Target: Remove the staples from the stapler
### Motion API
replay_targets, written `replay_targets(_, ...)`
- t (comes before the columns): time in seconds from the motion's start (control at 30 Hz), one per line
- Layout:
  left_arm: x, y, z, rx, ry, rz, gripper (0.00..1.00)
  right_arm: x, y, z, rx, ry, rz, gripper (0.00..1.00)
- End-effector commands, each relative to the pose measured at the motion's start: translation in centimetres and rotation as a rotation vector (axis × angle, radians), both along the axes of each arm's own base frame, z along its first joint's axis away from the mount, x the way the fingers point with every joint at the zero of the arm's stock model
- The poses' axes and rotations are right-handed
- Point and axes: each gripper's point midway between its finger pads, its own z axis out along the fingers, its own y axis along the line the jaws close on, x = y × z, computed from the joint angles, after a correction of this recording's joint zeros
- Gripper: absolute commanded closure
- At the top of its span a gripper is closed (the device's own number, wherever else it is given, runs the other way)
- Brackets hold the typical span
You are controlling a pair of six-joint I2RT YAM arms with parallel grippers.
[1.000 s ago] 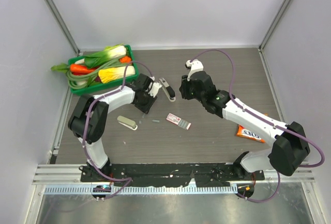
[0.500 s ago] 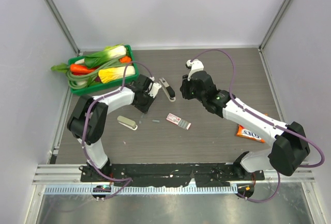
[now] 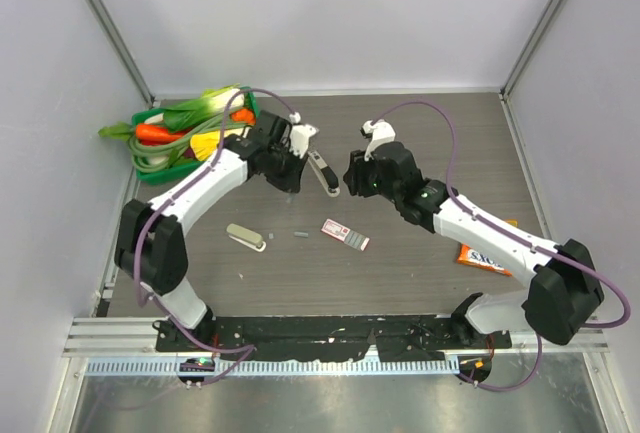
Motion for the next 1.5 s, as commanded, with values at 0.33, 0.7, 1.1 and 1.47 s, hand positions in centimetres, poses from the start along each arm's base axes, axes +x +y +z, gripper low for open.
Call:
replay_targets(0.33, 1.2, -1.4, 11.6, -0.658, 0.181, 0.074, 0.83, -4.3, 3.7, 6.3, 0.541, -0.025, 0.262, 0.31)
replay_targets(0.7, 0.0, -2.9, 16.5, -0.941, 0.270, 0.042, 0.82, -4.9, 6.8, 10.3, 0.809, -0.025, 0.419, 0.33)
replay_targets(1.1, -0.4, -3.0, 17.9, -1.019, 0.293, 0.025, 0.82, -3.9, 8.1, 10.0, 0.883, 0.028, 0.427, 0.38)
replay_targets(1.47, -0.7, -2.9, 17.9, -1.036, 0.293, 0.026, 0.82, -2.6, 9.1, 10.9, 0.942, 0.033, 0.426, 0.41)
